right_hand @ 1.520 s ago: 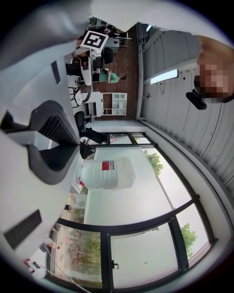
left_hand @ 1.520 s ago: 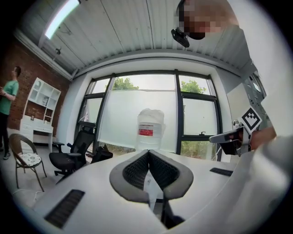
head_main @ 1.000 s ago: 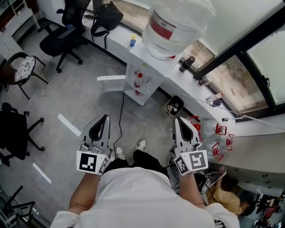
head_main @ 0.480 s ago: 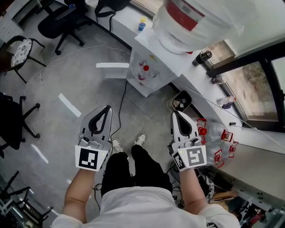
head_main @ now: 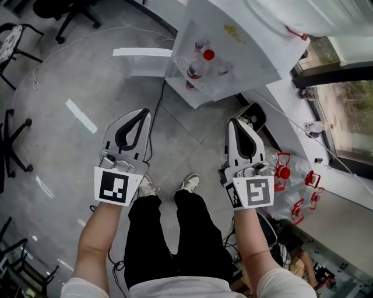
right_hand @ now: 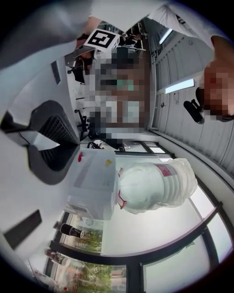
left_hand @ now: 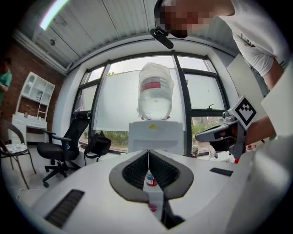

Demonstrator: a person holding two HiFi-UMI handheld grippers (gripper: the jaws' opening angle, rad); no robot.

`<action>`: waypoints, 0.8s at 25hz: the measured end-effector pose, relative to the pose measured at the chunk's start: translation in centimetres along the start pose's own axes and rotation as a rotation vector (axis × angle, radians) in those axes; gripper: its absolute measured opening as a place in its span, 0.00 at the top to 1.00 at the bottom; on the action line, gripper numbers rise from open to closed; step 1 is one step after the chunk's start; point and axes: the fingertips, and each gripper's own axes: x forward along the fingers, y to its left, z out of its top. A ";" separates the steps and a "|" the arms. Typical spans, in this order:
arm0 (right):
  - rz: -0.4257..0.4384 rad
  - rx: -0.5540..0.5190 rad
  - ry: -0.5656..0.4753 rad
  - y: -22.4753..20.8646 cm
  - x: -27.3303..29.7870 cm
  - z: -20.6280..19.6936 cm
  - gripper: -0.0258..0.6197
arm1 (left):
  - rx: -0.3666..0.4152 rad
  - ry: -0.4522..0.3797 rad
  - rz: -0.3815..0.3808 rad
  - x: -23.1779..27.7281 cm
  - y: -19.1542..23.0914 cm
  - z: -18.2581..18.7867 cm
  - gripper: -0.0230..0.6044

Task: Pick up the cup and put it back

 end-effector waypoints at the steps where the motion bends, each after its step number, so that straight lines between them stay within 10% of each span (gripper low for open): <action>1: 0.005 -0.009 -0.003 -0.1 0.7 -1.7 0.93 | 0.002 -0.003 0.002 0.7 0.0 -1.9 0.92; 20: 0.080 -0.117 -0.047 -1.9 12.3 -28.6 0.93 | 0.069 0.013 -0.061 11.0 -0.9 -29.4 0.92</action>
